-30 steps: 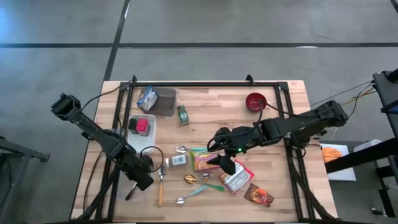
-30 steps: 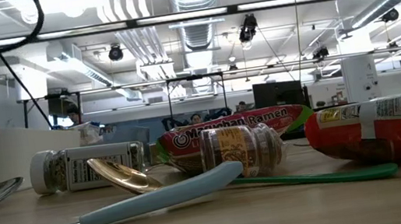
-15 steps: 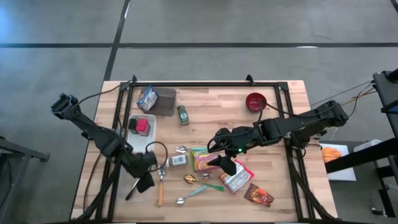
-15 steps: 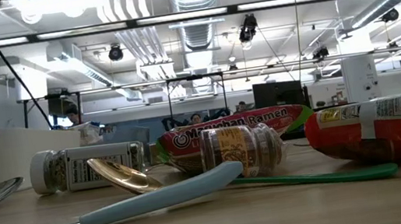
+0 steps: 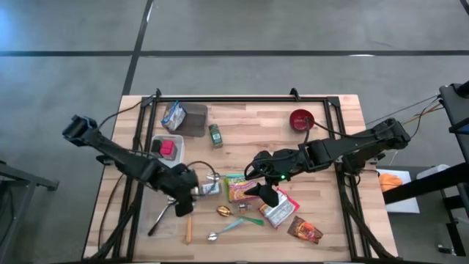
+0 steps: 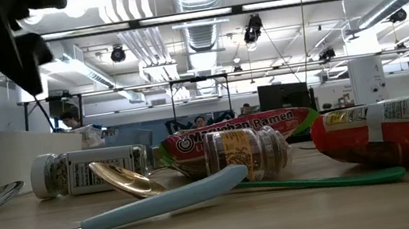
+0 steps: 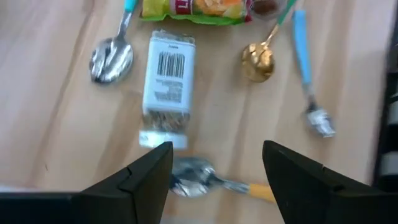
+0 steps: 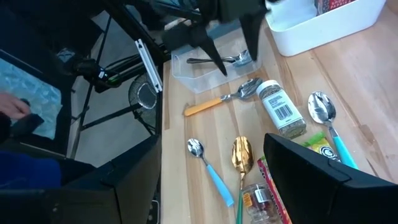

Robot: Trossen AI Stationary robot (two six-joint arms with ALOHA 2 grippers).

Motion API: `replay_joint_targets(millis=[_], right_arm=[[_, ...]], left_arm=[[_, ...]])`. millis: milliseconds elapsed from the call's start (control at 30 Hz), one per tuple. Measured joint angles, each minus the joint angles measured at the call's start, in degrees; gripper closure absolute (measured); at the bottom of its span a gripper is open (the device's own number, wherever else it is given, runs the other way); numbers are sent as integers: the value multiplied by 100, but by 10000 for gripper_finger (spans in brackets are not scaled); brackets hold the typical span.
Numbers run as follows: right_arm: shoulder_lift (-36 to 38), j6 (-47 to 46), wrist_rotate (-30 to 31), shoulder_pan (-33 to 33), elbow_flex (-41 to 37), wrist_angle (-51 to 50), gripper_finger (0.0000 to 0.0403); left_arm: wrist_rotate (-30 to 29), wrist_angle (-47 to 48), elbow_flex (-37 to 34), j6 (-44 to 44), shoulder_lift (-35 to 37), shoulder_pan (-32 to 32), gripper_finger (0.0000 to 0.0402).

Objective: Pick & Place Food Item
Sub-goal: Put the white seasoning bottle into the white bin

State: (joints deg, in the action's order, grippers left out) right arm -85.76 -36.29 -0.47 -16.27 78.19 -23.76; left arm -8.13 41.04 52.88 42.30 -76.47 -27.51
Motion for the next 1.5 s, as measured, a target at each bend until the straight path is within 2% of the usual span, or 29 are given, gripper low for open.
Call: replay_joint_targets(millis=[200, 333, 700, 867, 1133, 1500], right_arm=[[0, -83, 2, 0, 0, 1, 125], [0, -125, 1, 0, 0, 4, 125], [0, -125, 0, -48, 0, 4, 125], [0, -125, -16, -84, 0, 8, 125], [99, -95, -7, -281, 0, 33, 125], [330, 23, 57, -481, 2, 309, 125]], left_arm=[[-370, -140, -2, -892, -557, 147, 151], [-391, -179, -4, -1405, -820, 223, 151], [-258, -718, -7, -1701, -1179, 490, 149], [154, -738, -29, -1700, -1333, 597, 116], [174, -694, -210, -1700, -1344, 597, 41], [142, -1027, -528, -1784, -1344, 597, 32]])
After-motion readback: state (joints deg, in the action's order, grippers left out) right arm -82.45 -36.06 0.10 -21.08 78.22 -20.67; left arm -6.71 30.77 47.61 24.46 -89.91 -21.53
